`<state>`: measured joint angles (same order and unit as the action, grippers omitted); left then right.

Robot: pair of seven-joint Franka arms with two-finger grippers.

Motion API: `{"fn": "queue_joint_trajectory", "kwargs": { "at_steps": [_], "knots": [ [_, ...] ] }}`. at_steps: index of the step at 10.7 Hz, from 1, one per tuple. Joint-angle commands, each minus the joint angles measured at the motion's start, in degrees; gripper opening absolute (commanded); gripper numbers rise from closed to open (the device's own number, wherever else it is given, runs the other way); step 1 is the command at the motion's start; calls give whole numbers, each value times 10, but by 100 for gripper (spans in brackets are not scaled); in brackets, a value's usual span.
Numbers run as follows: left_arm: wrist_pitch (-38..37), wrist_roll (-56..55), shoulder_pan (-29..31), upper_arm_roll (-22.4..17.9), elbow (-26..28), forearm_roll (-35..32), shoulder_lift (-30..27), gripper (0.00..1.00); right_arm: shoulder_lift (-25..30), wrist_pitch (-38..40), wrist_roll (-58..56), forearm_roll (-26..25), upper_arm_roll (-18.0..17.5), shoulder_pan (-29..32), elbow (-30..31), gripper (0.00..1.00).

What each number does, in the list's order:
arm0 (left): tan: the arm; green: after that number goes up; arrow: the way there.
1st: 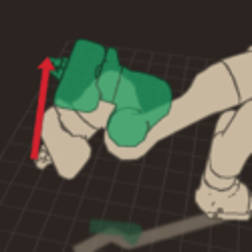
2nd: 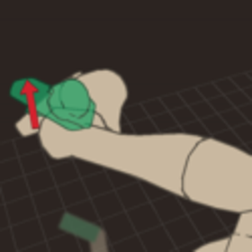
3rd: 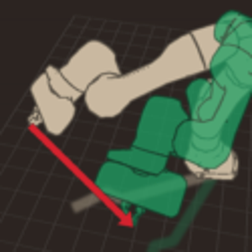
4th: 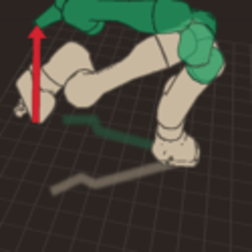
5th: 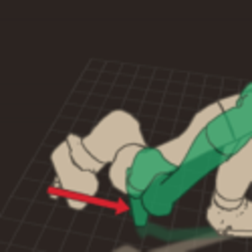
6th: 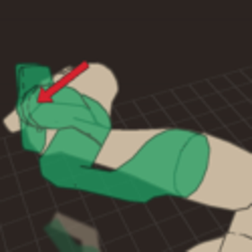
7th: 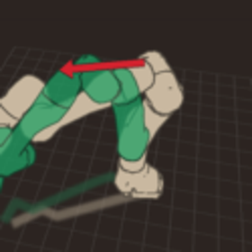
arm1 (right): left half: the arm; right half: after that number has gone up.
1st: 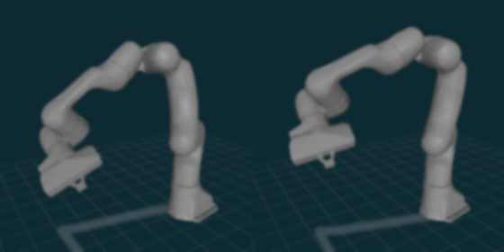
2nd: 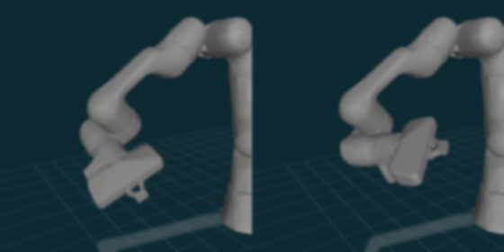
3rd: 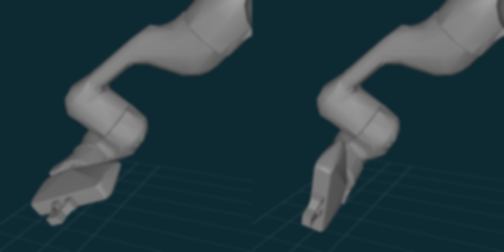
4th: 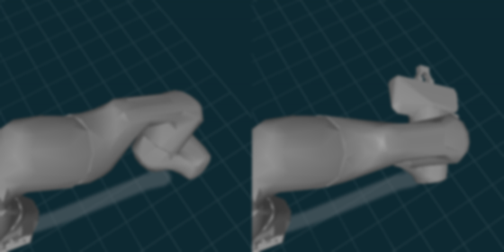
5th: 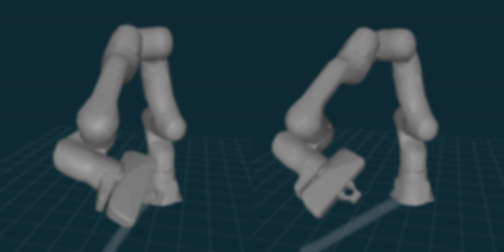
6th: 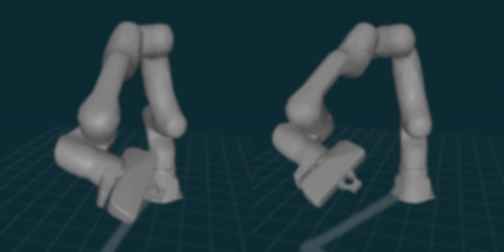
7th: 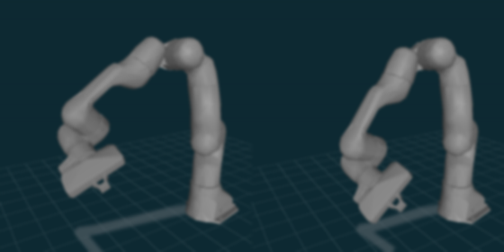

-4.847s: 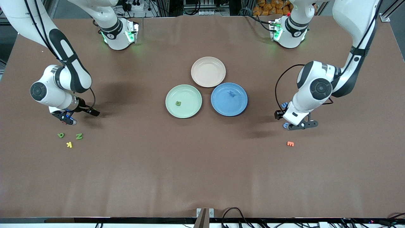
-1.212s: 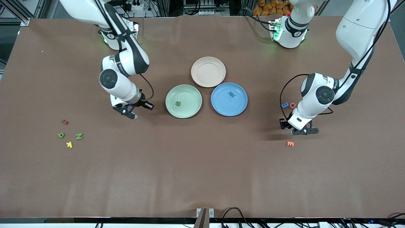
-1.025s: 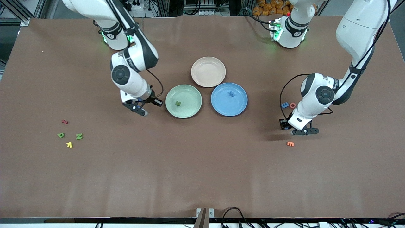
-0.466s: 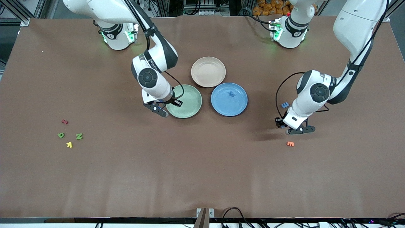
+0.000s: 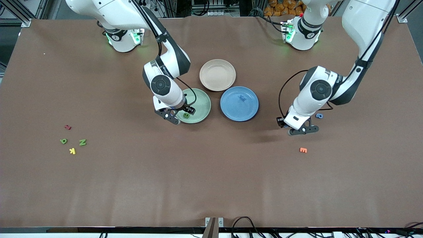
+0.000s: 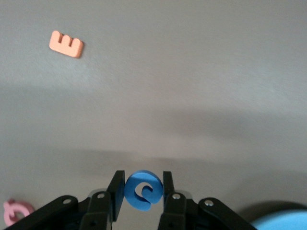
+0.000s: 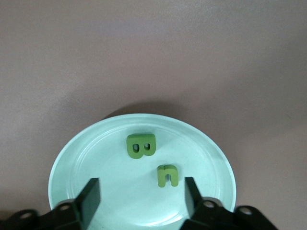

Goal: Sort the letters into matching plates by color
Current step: 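Release the c on the blue plate while the right gripper returns to letters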

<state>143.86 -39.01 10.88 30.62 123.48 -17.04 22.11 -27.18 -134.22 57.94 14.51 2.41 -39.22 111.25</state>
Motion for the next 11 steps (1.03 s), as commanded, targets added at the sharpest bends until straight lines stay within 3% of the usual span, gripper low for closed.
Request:
{"fn": "queue_joint_trajectory", "kwargs": {
  "at_steps": [1, 6, 11],
  "knots": [
    [-51, -92, 1, 52, 8, -18, -41, 3, 3, 23, -17, 1, 7, 5, -10, 100],
    [-75, -224, -9, 128, 12, -18, -43, 4, 14, 46, -161, -15, 53, 72, -8, 100],
    [-99, -328, -83, 129, 8, -18, -33, 7, 18, 45, -282, -52, 65, 209, -11, 100]
  ]
}}
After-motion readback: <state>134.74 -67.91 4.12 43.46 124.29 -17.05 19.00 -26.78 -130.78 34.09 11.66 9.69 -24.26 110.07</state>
